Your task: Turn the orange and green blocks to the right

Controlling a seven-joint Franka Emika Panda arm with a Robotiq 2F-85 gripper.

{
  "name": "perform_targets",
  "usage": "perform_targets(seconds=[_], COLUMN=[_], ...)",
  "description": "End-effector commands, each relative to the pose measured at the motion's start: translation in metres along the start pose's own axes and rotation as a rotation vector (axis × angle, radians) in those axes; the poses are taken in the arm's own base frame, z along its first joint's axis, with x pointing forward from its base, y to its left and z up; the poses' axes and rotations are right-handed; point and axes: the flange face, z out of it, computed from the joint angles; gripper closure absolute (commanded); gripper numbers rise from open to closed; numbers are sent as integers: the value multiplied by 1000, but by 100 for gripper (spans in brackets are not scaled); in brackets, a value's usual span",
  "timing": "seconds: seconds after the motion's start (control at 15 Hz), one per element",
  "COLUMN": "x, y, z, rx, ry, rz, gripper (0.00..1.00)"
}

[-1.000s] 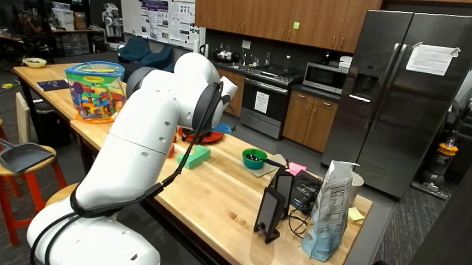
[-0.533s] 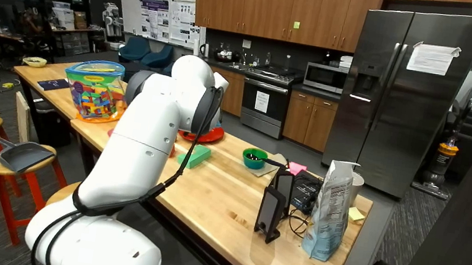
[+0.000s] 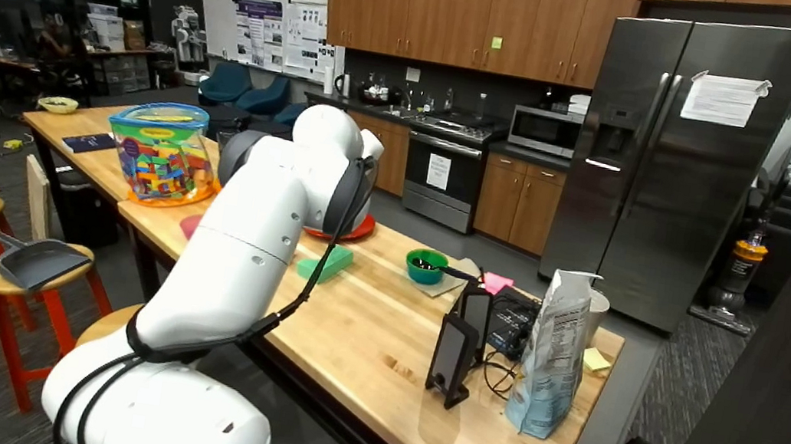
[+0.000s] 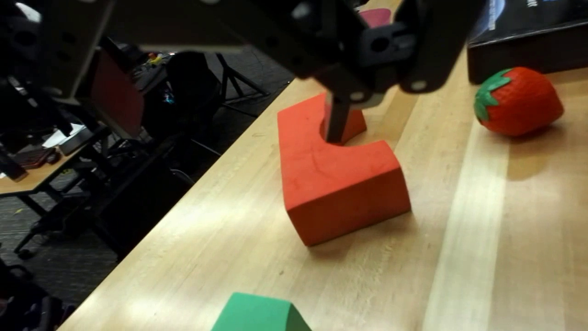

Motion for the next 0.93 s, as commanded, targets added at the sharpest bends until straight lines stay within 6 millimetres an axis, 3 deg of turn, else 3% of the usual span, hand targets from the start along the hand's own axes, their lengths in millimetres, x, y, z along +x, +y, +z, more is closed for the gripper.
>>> perform_targets(seconds=[0.0,0.47,0.73,0.87], x=[3,6,40,53], y=[1,1,-17,-13], z=[1,15,53,60], rx=[45,52,127,154], ry=[8,6,-3,10], rz=[-45,-38,-183,-234], gripper=[0,0,0,0])
